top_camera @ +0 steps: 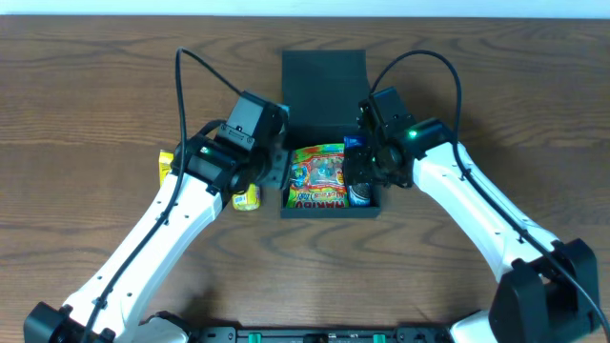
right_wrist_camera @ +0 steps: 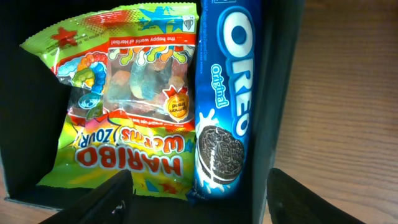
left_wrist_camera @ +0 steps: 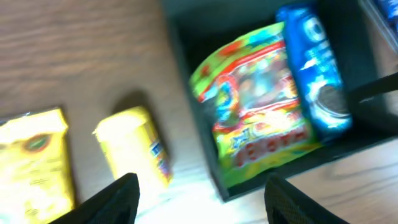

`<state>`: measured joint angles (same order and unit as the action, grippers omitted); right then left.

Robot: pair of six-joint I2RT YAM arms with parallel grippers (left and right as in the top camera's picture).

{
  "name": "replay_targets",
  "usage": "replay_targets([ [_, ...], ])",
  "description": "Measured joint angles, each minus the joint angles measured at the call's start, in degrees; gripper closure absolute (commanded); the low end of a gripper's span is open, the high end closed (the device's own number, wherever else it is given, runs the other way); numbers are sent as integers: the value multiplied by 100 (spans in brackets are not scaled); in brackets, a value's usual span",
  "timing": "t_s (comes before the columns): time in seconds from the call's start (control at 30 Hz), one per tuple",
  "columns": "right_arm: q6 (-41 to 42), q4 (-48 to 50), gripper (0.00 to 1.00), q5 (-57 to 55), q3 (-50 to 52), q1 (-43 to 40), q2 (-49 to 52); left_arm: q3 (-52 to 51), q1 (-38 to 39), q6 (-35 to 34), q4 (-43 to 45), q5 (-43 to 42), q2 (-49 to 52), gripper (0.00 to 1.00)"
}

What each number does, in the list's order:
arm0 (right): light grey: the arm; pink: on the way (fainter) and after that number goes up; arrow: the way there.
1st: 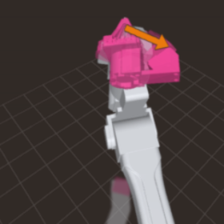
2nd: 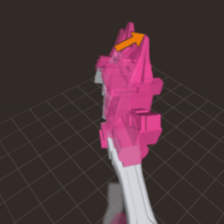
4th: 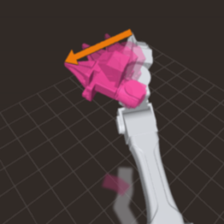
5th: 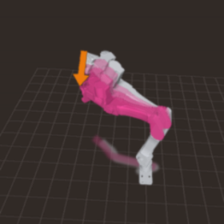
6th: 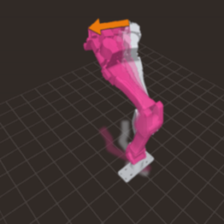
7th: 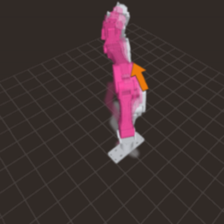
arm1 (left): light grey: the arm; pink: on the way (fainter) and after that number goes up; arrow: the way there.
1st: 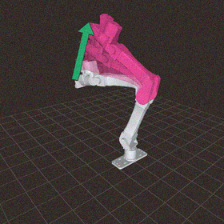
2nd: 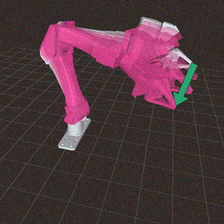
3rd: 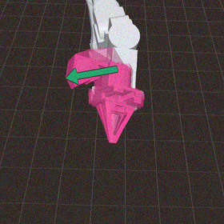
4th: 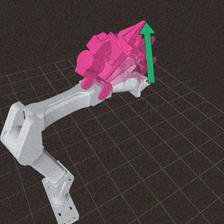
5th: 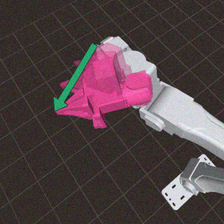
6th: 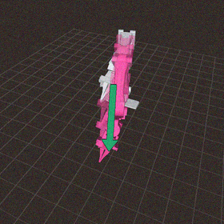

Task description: Pack container

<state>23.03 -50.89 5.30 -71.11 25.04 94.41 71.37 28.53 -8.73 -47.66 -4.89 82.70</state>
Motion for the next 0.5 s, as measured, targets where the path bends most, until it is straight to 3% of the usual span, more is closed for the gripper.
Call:
replay_targets([
  [0.33,-96,-122,27,-24,-35,-81,-245,-354,-284,-291,-501,686,-9,33],
  [0.5,-208,-195,27,-44,-52,-238,-444,-813,-857,-476,-490,901,-142,32],
])
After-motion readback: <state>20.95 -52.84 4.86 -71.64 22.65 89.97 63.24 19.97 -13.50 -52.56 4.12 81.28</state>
